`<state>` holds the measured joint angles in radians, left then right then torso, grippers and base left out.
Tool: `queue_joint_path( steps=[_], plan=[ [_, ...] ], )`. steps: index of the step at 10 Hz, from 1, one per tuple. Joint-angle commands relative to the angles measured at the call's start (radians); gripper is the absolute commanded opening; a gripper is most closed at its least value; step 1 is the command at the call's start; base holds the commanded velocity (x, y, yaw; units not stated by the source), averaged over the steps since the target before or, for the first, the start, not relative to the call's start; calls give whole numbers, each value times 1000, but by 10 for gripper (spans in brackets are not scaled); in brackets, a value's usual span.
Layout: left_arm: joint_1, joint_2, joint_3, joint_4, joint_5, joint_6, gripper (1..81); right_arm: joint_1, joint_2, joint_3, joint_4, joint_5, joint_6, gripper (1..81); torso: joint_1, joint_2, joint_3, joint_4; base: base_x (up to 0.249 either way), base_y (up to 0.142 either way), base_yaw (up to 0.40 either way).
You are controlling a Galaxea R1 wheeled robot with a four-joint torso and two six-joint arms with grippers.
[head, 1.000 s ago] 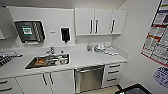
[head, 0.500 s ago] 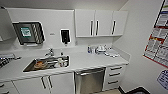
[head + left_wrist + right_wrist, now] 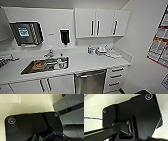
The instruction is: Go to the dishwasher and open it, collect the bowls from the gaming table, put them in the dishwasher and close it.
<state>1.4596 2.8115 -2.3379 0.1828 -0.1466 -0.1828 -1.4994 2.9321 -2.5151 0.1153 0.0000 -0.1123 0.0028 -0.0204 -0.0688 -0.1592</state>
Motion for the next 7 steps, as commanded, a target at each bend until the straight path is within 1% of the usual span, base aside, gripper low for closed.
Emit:
queue_joint_path(
  steps=[1, 3, 7],
  plan=[
    [-47, -10, 12, -3, 42, 2, 811, 41, -3, 7, 0, -60, -3, 811, 0, 0, 0, 0, 87, 0, 0],
    [-49, -10, 12, -3, 42, 2, 811, 41, -3, 7, 0, -60, -3, 811, -1, 0, 0, 0, 87, 0, 0],
    [-48, -10, 12, -3, 42, 2, 811, 40, -5, 6, -2, -60, -3, 811, -1, 0, 0, 0, 87, 64, 0]
  ],
)
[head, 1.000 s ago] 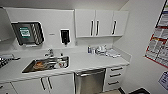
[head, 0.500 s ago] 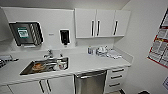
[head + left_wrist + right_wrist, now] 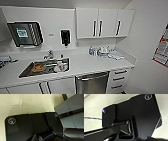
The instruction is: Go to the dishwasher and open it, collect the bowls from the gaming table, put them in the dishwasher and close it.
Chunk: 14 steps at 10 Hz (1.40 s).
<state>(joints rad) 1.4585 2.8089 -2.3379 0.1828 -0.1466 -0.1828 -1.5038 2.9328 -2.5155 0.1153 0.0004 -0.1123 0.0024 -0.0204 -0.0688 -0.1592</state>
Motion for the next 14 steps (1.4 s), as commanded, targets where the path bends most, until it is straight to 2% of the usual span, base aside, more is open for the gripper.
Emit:
queue_joint_path(
  steps=[1, 4, 14],
  plan=[
    [-46, -8, 12, -3, 42, 2, 811, 46, -5, 6, 0, -60, -3, 811, 0, 0, 0, 0, 86, 65, 0],
    [-48, -8, 12, -3, 42, 2, 811, 44, -5, 5, 0, -60, -3, 811, 0, 0, 0, 0, 87, 64, 0],
    [-48, -6, 9, -3, 42, 2, 811, 44, -1, -3, -3, -60, -4, 811, -1, 0, 0, 0, 125, 0, 0]
  ],
)
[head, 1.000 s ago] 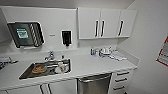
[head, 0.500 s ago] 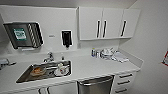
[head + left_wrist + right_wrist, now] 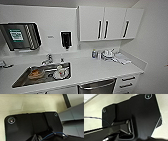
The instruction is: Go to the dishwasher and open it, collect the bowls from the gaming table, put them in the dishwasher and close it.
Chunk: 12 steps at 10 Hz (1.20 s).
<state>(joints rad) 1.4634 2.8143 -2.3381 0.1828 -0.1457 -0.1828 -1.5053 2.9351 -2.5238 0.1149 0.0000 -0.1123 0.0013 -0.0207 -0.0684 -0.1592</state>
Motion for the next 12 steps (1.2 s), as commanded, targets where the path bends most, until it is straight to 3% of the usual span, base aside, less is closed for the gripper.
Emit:
queue_joint_path(
  steps=[1, 5, 12],
  plan=[
    [-51, -11, 9, -3, 41, 3, 811, 47, -3, 4, -3, -60, -3, 811, 0, 0, 0, 0, 133, 0, 0],
    [-51, -1, -10, -5, 43, 2, 811, 47, 3, -6, -1, -60, -4, 811, 0, 0, 0, 0, 112, 0, 0],
    [-47, 2, -26, 0, 52, 2, 811, 44, 11, -27, -1, -69, -9, 811, 0, 0, 0, 0, 0, 0, 0]
  ],
)
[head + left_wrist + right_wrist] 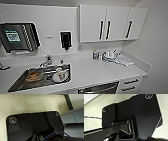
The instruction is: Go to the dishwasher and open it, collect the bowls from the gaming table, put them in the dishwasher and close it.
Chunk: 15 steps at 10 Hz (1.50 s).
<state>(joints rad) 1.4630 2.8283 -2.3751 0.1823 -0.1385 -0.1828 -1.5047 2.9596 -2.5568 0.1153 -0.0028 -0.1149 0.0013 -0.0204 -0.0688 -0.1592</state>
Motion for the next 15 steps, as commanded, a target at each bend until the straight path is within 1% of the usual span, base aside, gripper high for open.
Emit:
queue_joint_path(
  steps=[1, 2, 4, 5, 6, 8, 10, 11, 13, 14, 15],
  plan=[
    [-32, -21, 20, 9, 33, 3, 811, 42, -30, 33, -2, -66, -5, 811, 0, 0, 0, 0, 0, 0, 0],
    [-28, -35, 39, 12, 25, 6, 811, 45, -70, 105, 1, -65, -5, 811, 0, 0, 0, 0, 0, 0, 0],
    [-19, -64, 72, 12, -32, 5, 811, 46, -173, 281, 10, -65, 3, 811, 0, 0, 0, 0, 0, 0, 0],
    [-19, -78, 89, 12, -33, 5, 811, 46, -228, 370, 12, -57, 4, 811, 64, -100, 0, 0, 0, 0, 0],
    [-19, -88, 103, 12, -33, 6, 811, 48, -265, 417, 13, -57, 7, 811, 66, -102, 0, 0, 0, 0, 0],
    [-14, -104, 126, 14, -35, 8, 811, 50, -278, 417, 24, -57, 8, 811, 90, -142, 0, 0, 0, 0, 0],
    [-6, -116, 142, 22, -55, 9, 811, 59, -276, 416, 27, -57, 8, 811, 133, -213, 0, 0, 0, 0, 0],
    [-5, -118, 142, 23, -55, 9, 811, 62, -278, 414, 29, -56, 8, 811, 157, -249, -90, 0, 0, 0, 0],
    [0, -119, 142, 28, -58, 11, 811, 62, -276, 405, 35, -56, 8, 811, 190, -306, -112, 0, 0, 0, 0],
    [1, -119, 142, 29, -58, 11, 811, 62, -276, 387, 49, -54, 8, 811, 208, -334, -138, 0, 0, 0, 0],
    [3, -121, 143, 29, -67, 11, 811, 62, -278, 373, 61, -36, 8, 811, 229, -368, -170, 0, 0, 0, 0]
  ],
)
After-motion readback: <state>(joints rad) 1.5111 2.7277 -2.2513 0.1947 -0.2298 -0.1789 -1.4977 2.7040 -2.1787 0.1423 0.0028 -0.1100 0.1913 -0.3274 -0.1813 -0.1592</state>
